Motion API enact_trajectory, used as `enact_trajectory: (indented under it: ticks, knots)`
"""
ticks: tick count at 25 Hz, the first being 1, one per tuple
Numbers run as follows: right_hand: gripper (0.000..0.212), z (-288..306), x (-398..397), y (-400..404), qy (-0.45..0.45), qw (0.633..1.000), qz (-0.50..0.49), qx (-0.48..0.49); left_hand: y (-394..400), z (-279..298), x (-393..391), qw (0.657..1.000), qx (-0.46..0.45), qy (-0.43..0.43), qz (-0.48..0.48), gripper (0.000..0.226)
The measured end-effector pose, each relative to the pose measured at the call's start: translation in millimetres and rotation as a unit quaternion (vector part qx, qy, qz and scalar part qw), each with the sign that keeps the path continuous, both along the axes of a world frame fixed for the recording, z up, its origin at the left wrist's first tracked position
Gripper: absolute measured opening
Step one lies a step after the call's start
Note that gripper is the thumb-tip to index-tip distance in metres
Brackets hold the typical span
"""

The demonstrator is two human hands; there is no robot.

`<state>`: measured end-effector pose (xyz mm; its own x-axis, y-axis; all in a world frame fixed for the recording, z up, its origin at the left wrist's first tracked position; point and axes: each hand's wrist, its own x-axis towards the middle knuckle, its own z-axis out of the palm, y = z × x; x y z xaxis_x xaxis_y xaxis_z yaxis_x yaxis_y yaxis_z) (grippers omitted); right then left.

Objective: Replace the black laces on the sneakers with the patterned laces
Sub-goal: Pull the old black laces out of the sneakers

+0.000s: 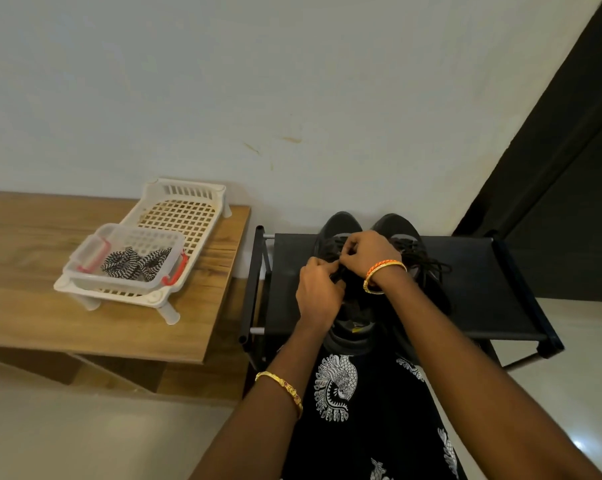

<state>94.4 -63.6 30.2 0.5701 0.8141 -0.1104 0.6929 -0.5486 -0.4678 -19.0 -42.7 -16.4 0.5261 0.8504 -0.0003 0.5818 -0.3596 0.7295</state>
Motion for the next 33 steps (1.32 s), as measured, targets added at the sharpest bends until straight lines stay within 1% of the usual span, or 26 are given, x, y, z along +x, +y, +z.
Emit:
enact_trajectory:
  ticks: [1, 3, 4, 5, 6, 7, 8, 9, 10, 11, 13, 15, 18, 20, 21, 23, 26, 28, 29, 31, 33]
  knots:
    - [0.005, -0.7, -1.9, 3.7, -0.009, 1.0, -0.004, -0.019, 0.4, -1.4, 0.3, 1.0, 0.001, 0.005, -0.002, 0.037]
    - [0.018, 0.6, -3.8, 9.9, -0.038, 0.998, -0.006, -0.057, 0.6, -0.9, 0.2, 1.0, 0.006, 0.015, -0.003, 0.038]
    - [0.018, 2.0, -3.6, 12.0, -0.04, 0.998, -0.015, -0.056, 0.6, -0.8, 0.1, 1.0, 0.009, 0.019, -0.004, 0.041]
    - [0.015, 3.2, -3.1, 12.9, -0.022, 0.999, -0.031, -0.033, 0.6, -0.2, -0.5, 1.0, 0.013, 0.023, -0.006, 0.045]
    - [0.014, 3.0, -1.3, 12.8, 0.021, 0.998, -0.055, 0.001, 0.5, 0.0, -0.8, 0.999, 0.016, 0.027, -0.01, 0.05]
    - [0.016, 2.2, 1.0, 11.7, 0.086, 0.992, -0.084, 0.041, 0.1, 0.8, -0.8, 0.999, 0.018, 0.033, -0.014, 0.053]
    - [0.016, 1.9, 2.6, 9.6, 0.165, 0.976, -0.116, 0.084, -0.3, 1.6, -0.5, 0.999, 0.018, 0.039, -0.015, 0.056]
    - [0.015, 2.1, 3.5, 7.2, 0.245, 0.95, -0.144, 0.129, -0.4, 2.1, 0.2, 0.999, 0.016, 0.044, -0.015, 0.057]
    - [0.014, 2.4, 4.9, 5.2, 0.301, 0.924, -0.163, 0.17, -0.4, 1.9, 0.7, 0.999, 0.015, 0.048, -0.013, 0.057]
    - [0.015, 3.5, 6.3, 2.6, 0.331, 0.905, -0.172, 0.203, -0.2, 2.0, 1.3, 0.998, 0.014, 0.053, -0.012, 0.057]
    - [0.011, 5.5, 9.7, -2.0, 0.343, 0.891, -0.183, 0.235, -0.5, 2.0, 2.3, 0.998, 0.013, 0.057, -0.01, 0.057]
    - [0.009, 3.4, 16.5, -4.6, 0.331, 0.893, -0.191, 0.237, -0.6, 2.3, 2.7, 0.998, 0.013, 0.056, -0.009, 0.057]
    - [0.016, 1.7, 25.3, -8.5, 0.296, 0.906, -0.201, 0.224, -1.7, 2.4, 3.2, 0.998, 0.013, 0.06, -0.007, 0.056]
    - [0.011, 9.2, 28.7, -9.5, 0.272, 0.907, -0.213, 0.243, -1.8, 2.5, 3.4, 0.998, 0.015, 0.065, -0.007, 0.056]
    - [0.01, 18.8, 29.5, -10.1, 0.286, 0.893, -0.217, 0.27, -1.7, 2.6, 3.4, 0.998, 0.015, 0.067, -0.008, 0.056]
    - [0.011, 49.4, 30.7, -10.8, 0.336, 0.85, -0.213, 0.345, -1.7, 2.8, 3.0, 0.997, 0.019, 0.071, -0.012, 0.056]
    - [0.02, 106.3, 33.5, -15.0, 0.362, 0.792, -0.187, 0.454, -1.1, 3.1, 2.8, 0.997, 0.022, 0.072, -0.015, 0.055]
    - [0.02, 136.7, 31.5, -19.9, 0.4, 0.751, -0.166, 0.499, -0.3, 2.3, 3.5, 0.997, 0.024, 0.077, -0.015, 0.055]
    - [0.019, 144.6, 29.7, -21.3, 0.418, 0.737, -0.159, 0.507, -0.3, 3.3, 3.6, 0.996, 0.026, 0.081, -0.018, 0.056]
    - [0.019, 146.3, 24.6, -22.8, 0.425, 0.738, -0.147, 0.504, -0.2, 5.1, 3.7, 0.995, 0.031, 0.09, -0.025, 0.056]
    - [0.018, 132.5, 21.1, -23.4, 0.423, 0.762, -0.135, 0.472, 1.9, 6.4, 2.0, 0.994, 0.033, 0.095, -0.044, 0.057]
